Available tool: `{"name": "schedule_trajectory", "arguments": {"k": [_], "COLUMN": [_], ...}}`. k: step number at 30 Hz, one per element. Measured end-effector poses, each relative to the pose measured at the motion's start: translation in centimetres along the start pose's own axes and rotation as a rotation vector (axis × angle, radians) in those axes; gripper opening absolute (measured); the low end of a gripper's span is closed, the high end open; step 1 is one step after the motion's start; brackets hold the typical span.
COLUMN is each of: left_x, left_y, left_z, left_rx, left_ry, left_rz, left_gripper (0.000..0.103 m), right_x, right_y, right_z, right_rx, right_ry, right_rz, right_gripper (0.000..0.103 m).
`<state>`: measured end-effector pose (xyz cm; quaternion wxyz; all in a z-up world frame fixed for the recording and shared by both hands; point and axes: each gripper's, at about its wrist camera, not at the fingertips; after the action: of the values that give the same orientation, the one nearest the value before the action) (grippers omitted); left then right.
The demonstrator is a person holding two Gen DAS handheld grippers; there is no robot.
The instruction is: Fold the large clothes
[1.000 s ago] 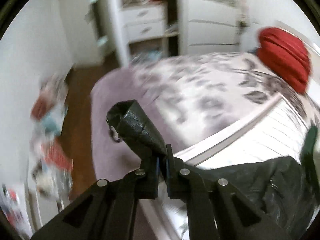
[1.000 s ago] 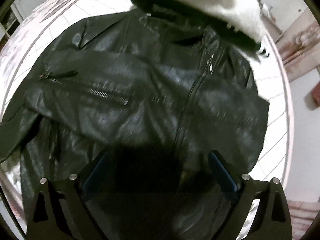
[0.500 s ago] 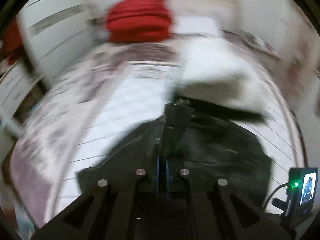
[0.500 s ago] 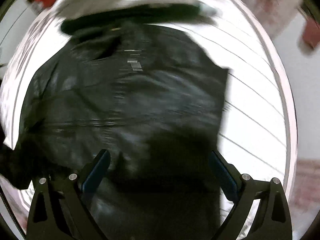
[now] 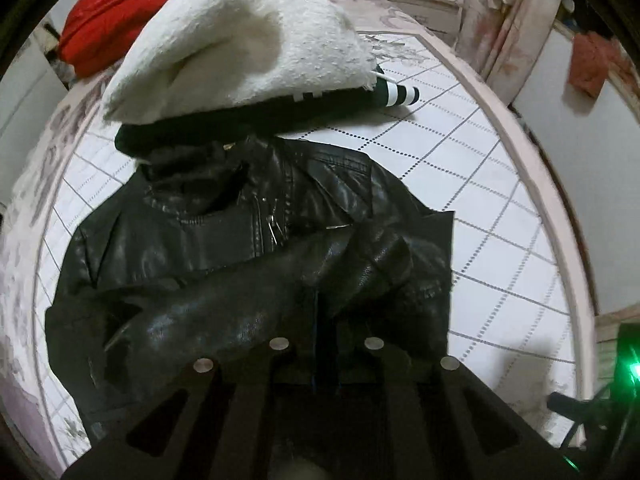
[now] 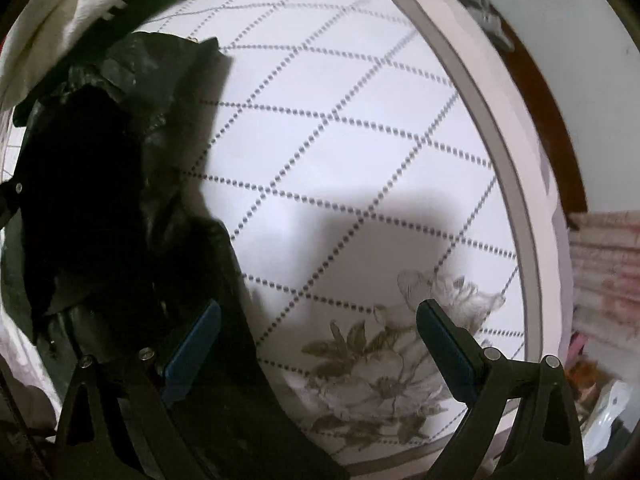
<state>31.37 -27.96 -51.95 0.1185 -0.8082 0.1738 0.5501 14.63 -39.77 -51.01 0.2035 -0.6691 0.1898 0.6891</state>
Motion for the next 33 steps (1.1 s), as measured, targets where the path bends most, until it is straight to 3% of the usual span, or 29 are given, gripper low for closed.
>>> {"name": "schedule_trajectory", "arguments": {"k": [2,3,4,6,11,14,17,20,22,24,26,27,29,33], "left_x": [-1.1,-1.4,-1.9,-3.0,-5.5,-6.1,-5.3,-3.9,-3.3,-3.3,-3.6,-3.8,-4.1,-4.2], "left_y": [-1.3,-2.0,-3.1,-5.5,-12.6,-17.5,-21.7,-24.9,-26.3,-27.1,-27.3,-27.5,-27.5,-27.9], "left_z": [0.2,0.3,0.5,1.1,3.7,6.1,8.5,10.6,11.4,11.8,11.8,11.6,11.4,10.6], "left_rx": [-0.047,-0.081,-0.129,-0.227,-0.379,-0.448,-0.484,-0.523,-0.548,-0.554,-0.545,-0.544,-0.536,-0.537], "left_ry": [-0.007,-0.007,-0.006,0.014,0.028,-0.005,-0.055,-0.111,-0.130,-0.128,-0.121,-0.120,-0.121,-0.109], "left_rz": [0.066,0.097,0.131,0.166,0.096,-0.035,-0.159,-0.229,-0.243,-0.251,-0.255,-0.255,-0.243,-0.223], "left_gripper": [0.012,0.025,0.047,0.074,0.076,0.076,0.076,0.076,0.076,0.076,0.076,0.076,0.076,0.076], "right_x": [-0.4,-0.7,-1.0,-1.9,-4.6,-5.8,-5.1,-2.3,0.5,2.2,1.6,0.9,-1.4,-6.8], "right_y": [0.7,0.9,1.2,1.6,0.6,-3.2,-7.7,-12.4,-15.4,-17.3,-18.2,-18.1,-17.2,-14.8], "right_z": [-0.1,-0.2,-0.4,-0.8,-3.1,-5.0,-6.0,-7.6,-7.4,-6.7,-6.0,-5.9,-5.8,-5.7], "right_rx": [0.033,0.050,0.071,0.117,0.213,0.181,0.082,-0.002,-0.110,-0.195,-0.236,-0.227,-0.170,-0.061], "right_ry": [-0.032,-0.045,-0.059,-0.078,-0.057,-0.011,-0.009,-0.069,-0.115,-0.110,0.004,0.037,0.093,0.243], "right_rz": [-0.069,-0.098,-0.128,-0.186,-0.343,-0.392,-0.358,-0.335,-0.257,-0.172,-0.069,-0.079,-0.130,-0.157], "right_gripper": [0.100,0.100,0.100,0.100,0.100,0.100,0.100,0.099,0.097,0.080,0.020,0.011,0.004,0.003]}}
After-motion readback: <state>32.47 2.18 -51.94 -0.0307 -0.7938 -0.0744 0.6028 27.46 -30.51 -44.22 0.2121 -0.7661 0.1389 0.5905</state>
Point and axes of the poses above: each gripper's, at about its wrist camera, not at the fingertips, and x roughly the way its jaws point, y to its right, z to its underside, and after that the axes turned 5 degrees about x, right-handed
